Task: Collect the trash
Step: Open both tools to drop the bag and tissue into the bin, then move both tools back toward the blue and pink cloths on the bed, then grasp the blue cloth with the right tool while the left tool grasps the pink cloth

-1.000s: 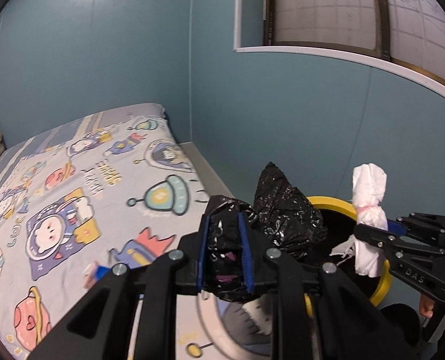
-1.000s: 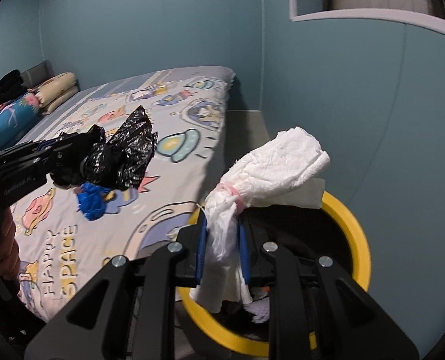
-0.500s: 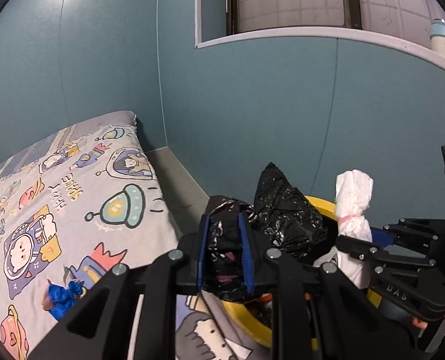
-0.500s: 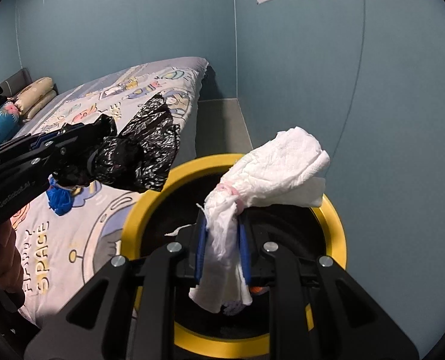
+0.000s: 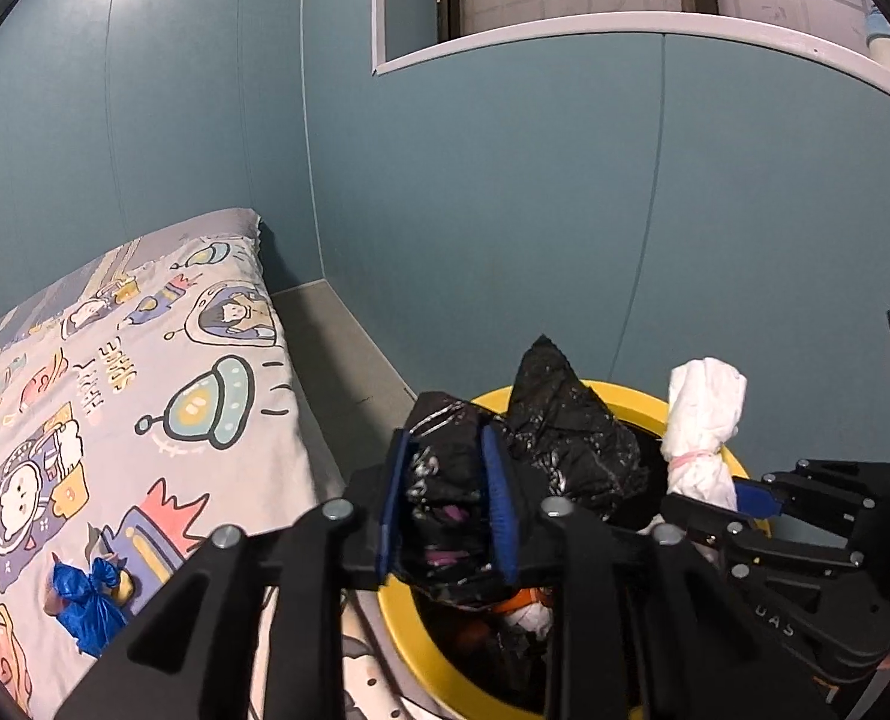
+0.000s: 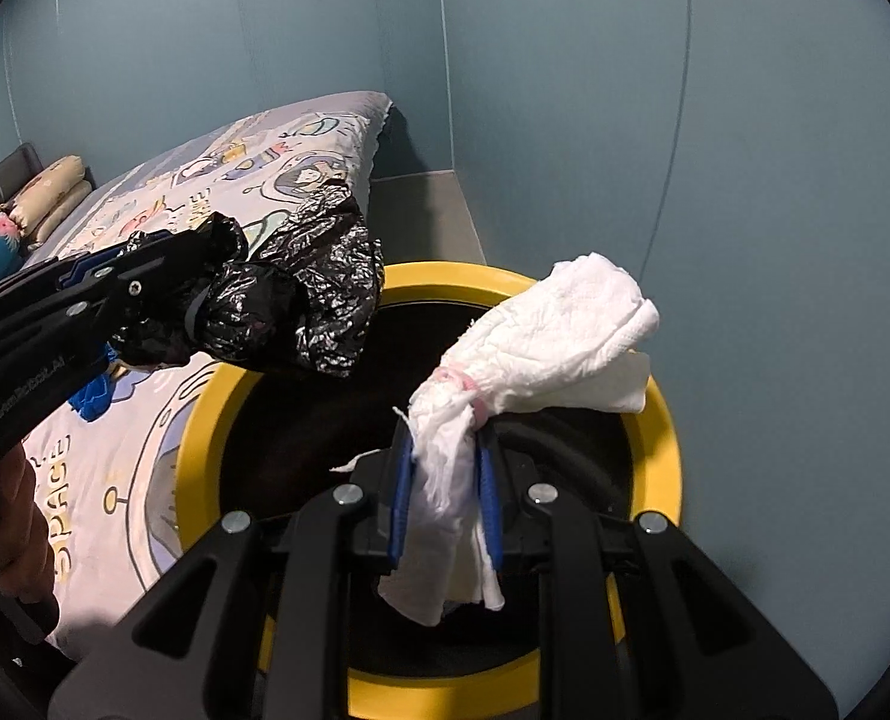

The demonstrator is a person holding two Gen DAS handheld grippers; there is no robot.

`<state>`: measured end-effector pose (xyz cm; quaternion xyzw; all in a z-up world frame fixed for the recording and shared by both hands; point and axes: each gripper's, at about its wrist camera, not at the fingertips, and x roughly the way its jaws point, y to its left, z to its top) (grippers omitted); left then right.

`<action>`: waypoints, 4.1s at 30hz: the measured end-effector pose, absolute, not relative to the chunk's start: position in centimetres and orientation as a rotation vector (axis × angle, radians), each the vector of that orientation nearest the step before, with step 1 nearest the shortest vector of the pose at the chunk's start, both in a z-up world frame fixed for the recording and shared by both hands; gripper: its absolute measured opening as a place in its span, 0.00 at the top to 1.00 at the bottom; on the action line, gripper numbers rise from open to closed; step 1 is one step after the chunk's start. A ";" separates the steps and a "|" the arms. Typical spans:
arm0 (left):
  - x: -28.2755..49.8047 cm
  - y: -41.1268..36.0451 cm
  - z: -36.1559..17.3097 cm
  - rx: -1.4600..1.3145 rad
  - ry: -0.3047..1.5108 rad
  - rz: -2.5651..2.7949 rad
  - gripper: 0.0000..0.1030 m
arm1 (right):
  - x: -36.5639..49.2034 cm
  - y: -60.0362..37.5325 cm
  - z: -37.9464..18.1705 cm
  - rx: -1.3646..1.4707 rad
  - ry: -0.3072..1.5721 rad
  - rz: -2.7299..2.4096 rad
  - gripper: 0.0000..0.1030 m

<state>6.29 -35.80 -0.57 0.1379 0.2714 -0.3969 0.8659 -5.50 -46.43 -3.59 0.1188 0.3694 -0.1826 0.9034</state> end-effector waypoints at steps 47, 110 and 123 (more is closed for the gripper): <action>23.2 -8.6 -8.1 0.152 0.815 -0.217 0.15 | 7.2 -30.3 -0.8 0.105 0.823 -0.050 0.43; 33.7 -10.4 -15.3 -0.004 1.162 -0.759 0.98 | 20.6 -17.6 -11.7 0.096 1.043 0.192 0.72; 33.1 -9.7 -14.1 -0.075 1.148 -0.765 0.99 | 17.7 -18.8 -8.8 0.073 0.963 0.157 0.93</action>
